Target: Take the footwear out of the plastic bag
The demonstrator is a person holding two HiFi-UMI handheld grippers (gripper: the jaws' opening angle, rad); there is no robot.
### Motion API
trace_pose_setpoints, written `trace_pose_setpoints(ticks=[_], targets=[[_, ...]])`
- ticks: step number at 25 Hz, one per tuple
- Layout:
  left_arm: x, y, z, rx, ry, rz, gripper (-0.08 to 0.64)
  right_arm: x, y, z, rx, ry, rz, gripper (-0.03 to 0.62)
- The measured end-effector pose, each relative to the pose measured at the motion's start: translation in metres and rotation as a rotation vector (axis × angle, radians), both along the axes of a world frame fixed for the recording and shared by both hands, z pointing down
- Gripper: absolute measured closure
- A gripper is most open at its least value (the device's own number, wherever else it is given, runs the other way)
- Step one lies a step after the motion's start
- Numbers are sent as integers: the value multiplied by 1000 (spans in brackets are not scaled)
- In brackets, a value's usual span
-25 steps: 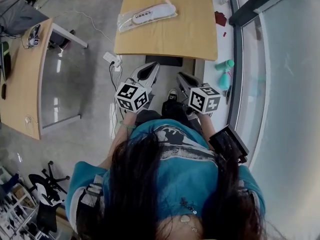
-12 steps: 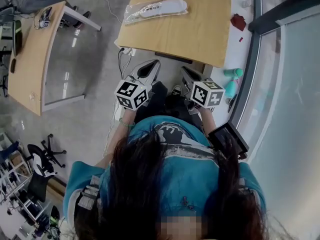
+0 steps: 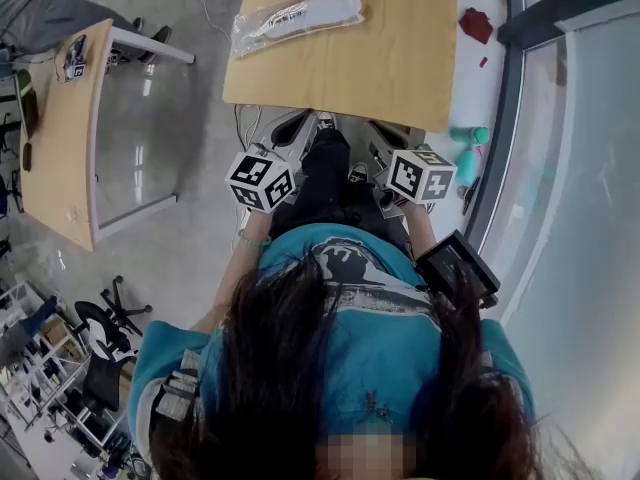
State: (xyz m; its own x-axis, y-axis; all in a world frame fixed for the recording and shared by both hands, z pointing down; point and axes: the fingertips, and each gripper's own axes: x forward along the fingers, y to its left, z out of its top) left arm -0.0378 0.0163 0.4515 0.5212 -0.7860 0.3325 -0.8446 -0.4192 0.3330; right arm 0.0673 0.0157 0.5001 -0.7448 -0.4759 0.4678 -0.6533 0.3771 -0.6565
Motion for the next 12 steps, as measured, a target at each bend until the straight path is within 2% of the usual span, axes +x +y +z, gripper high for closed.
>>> trace_pose_setpoints(ticks=[7,12], targets=[[-1,-80,7,16,-1,84,557,12,-65,7,-11,24,93,551],[-25,-135,8,16,11,111,557,-11,-117,12,-37,12,116,551]])
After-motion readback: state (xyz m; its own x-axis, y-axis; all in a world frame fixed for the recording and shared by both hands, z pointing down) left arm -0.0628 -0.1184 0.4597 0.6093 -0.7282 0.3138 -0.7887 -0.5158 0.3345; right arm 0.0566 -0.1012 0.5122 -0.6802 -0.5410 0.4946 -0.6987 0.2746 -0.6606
